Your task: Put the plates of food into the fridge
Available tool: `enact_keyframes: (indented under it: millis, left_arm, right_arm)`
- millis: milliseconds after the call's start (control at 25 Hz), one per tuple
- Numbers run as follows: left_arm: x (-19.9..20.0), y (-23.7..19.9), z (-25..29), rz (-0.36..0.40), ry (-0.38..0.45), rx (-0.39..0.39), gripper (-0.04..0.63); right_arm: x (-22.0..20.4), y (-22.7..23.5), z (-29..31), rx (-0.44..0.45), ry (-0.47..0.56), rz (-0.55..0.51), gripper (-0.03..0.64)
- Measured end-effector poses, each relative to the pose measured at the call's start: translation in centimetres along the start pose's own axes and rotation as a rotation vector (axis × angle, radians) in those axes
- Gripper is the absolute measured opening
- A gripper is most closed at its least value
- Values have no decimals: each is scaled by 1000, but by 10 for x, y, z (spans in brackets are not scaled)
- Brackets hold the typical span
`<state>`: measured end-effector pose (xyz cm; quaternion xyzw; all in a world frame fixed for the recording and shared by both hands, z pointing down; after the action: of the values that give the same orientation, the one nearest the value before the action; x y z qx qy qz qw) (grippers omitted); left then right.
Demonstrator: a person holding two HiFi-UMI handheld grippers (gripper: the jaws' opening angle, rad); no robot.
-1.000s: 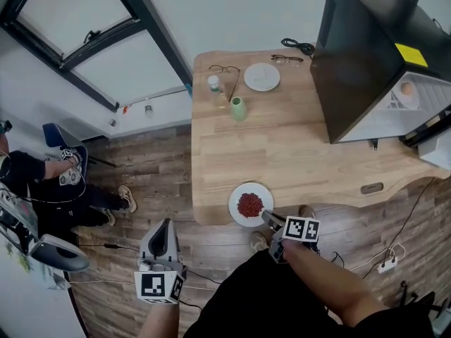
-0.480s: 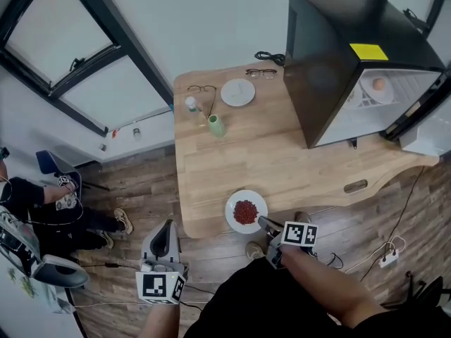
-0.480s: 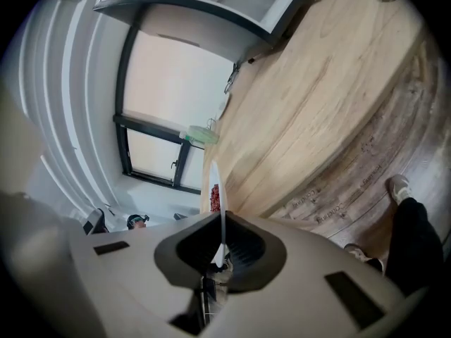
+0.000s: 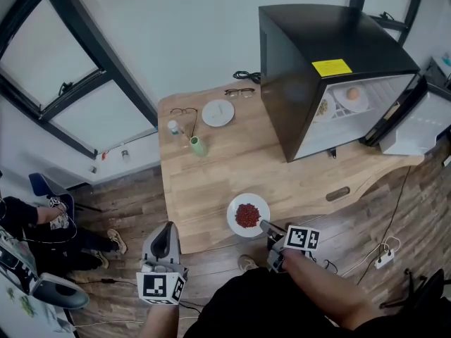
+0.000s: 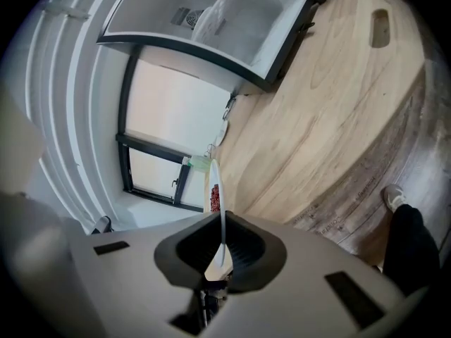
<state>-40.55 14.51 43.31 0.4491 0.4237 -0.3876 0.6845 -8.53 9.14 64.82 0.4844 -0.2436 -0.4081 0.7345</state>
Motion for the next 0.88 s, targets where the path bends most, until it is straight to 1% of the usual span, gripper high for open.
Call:
enact_keyframes:
  millis: [280, 640, 880]
  left_arm:
    - [17, 17, 24, 10, 15, -34, 3]
    - [46, 36, 62, 36, 36, -62, 3]
    - [65, 58, 92, 40, 54, -96, 3]
  right_arm:
    - [33, -1, -24, 19, 59, 26, 31]
    - [77, -2, -51, 34, 96, 30, 31]
    - [106, 0, -73, 38, 120, 38, 31]
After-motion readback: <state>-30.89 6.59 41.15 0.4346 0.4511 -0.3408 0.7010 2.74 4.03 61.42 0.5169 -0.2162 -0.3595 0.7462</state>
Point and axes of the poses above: the fingertips, and each gripper's own axes: z forward along the fingers, y to its right, x out of its top, the point moved 9 cm from there along -z, backward along the fingers, and after that the axes turned 12 degrees about z, right-handed, at the moved point
